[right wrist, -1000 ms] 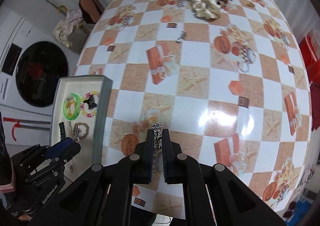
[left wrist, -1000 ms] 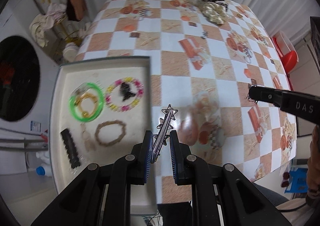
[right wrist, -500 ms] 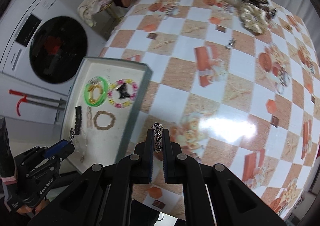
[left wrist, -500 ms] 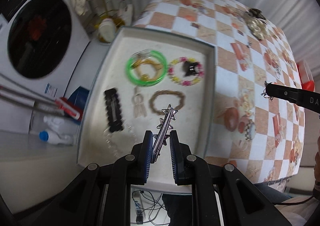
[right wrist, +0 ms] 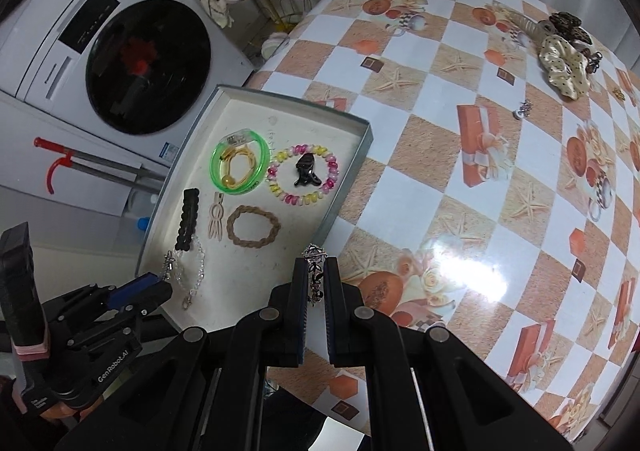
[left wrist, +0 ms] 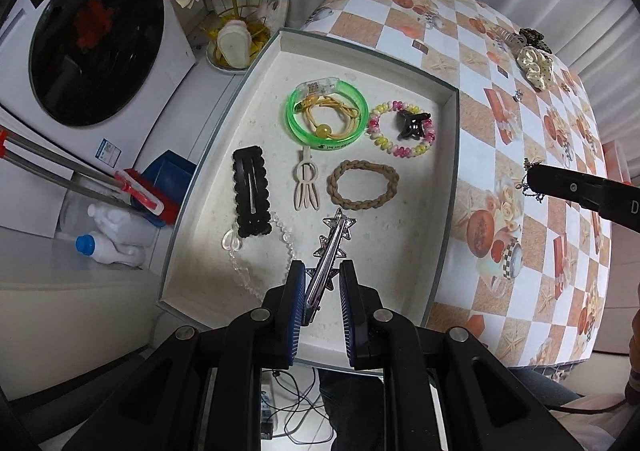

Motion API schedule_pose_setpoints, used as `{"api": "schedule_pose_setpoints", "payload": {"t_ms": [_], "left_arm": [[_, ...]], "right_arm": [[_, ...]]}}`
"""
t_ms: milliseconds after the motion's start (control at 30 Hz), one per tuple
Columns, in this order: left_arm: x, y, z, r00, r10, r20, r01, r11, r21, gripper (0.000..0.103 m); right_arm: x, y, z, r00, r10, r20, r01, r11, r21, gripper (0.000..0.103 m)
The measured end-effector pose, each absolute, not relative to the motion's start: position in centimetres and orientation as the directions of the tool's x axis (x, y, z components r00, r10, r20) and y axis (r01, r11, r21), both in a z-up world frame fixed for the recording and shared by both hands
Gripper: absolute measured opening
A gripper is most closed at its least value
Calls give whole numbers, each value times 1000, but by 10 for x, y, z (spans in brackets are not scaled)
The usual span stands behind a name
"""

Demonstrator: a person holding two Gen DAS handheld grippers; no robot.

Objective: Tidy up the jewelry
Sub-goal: 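Carry the silver charm in the right tool while the left tool carries the barrette to the tray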

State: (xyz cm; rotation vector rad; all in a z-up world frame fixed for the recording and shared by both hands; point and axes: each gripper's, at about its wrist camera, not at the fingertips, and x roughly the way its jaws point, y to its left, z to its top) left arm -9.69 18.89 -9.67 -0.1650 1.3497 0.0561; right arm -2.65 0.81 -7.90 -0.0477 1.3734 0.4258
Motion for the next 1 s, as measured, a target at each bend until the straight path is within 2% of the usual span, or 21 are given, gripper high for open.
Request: {"api": "schedule_pose_setpoints", "payload": {"t_ms": [1000], "left_arm": [[-91, 191, -126, 201, -59, -978, -189, 977, -98, 22]], "right_arm": [[-20, 50, -101, 51, 292, -955, -367, 895, 254, 8]]}}
